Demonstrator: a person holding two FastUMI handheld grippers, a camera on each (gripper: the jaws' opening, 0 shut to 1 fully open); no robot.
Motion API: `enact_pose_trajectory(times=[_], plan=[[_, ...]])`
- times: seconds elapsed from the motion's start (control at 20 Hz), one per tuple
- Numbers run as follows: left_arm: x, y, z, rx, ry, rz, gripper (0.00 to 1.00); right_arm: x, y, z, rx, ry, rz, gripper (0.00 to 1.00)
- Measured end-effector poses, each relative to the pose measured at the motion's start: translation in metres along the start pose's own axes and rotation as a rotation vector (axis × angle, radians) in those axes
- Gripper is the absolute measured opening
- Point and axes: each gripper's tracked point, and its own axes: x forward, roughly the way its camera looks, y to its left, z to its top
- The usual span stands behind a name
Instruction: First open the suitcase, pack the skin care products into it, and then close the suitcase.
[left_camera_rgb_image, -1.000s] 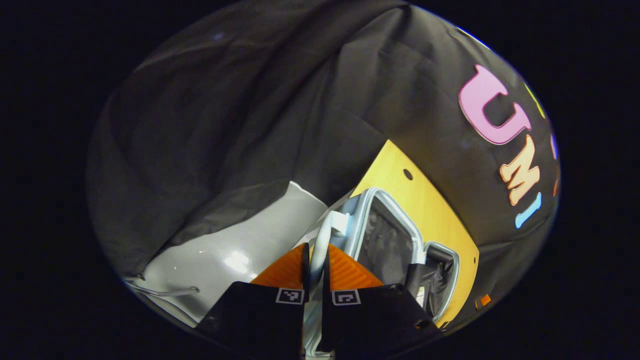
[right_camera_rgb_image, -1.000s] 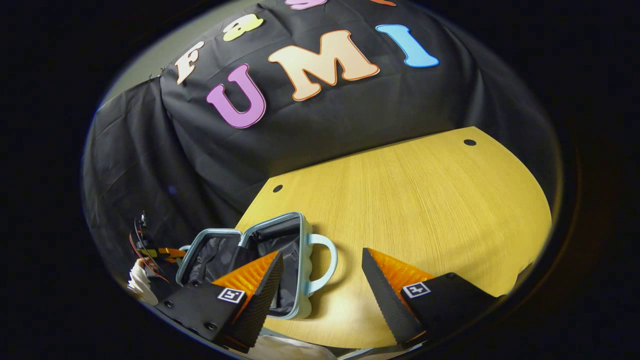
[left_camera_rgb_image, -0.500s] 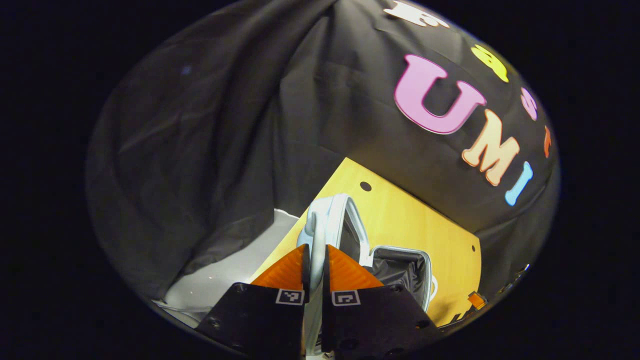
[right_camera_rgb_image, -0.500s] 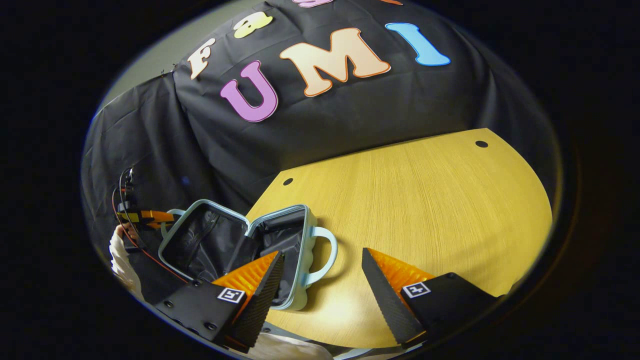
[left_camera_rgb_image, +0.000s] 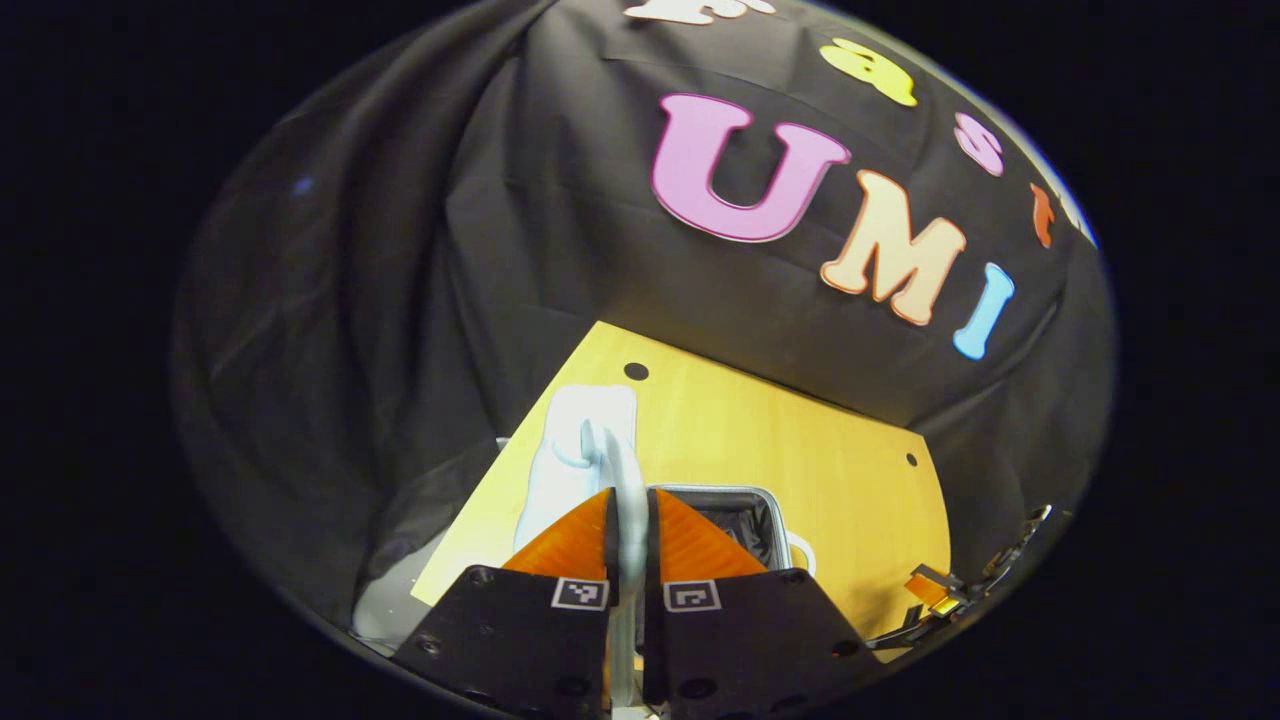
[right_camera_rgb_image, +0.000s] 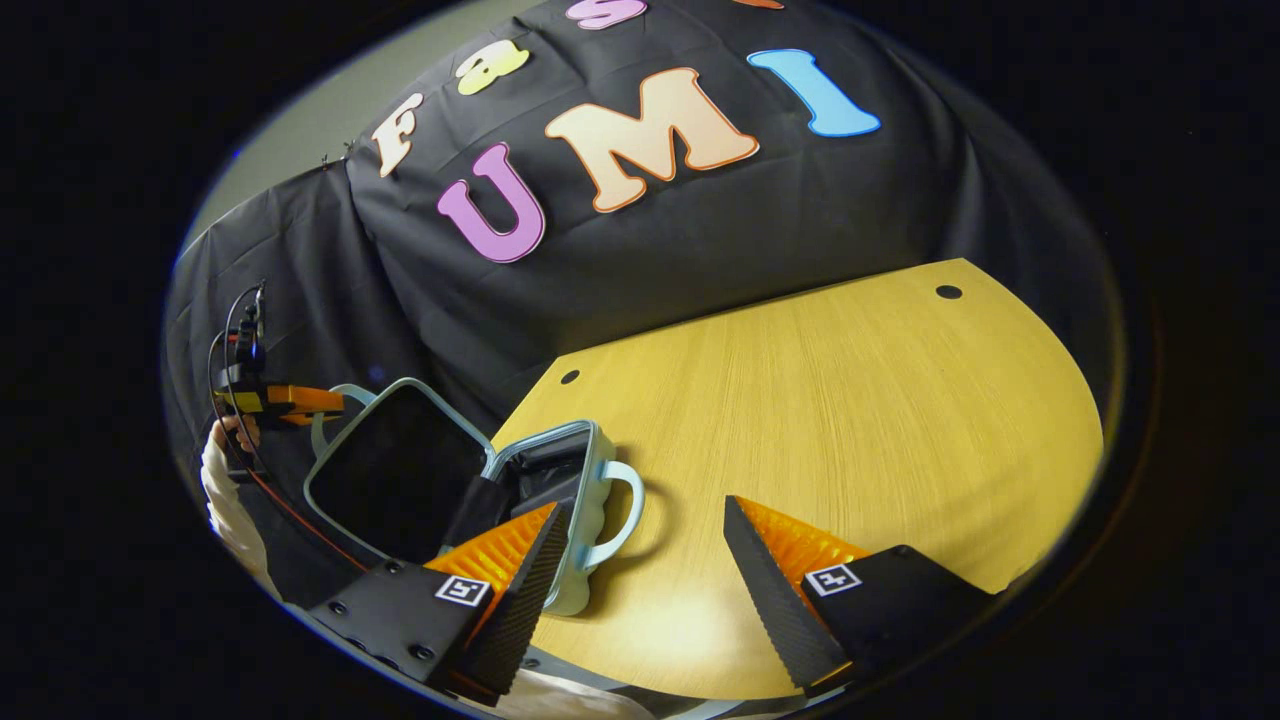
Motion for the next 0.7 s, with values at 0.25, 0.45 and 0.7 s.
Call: enact_pose_trajectory(times=[0.25,0.45,0.7], plan=[[0.017,-0.073,-0.009,0.031,0.022,-0.123,0.06,-0.004,-0.012,0.008,0.024,-0.023,-0.007,0.98],[0.037,-0.137,-0.032,0.032,0.086,-0.257,0.06,-0.008,-0.024,0.017,0.03,-0.056,-0.028,0.98],[0.075,-0.201,-0.071,0.042,0.196,-0.336,0.06,-0.018,-0.047,0.024,0.037,-0.073,-0.062,0.98]])
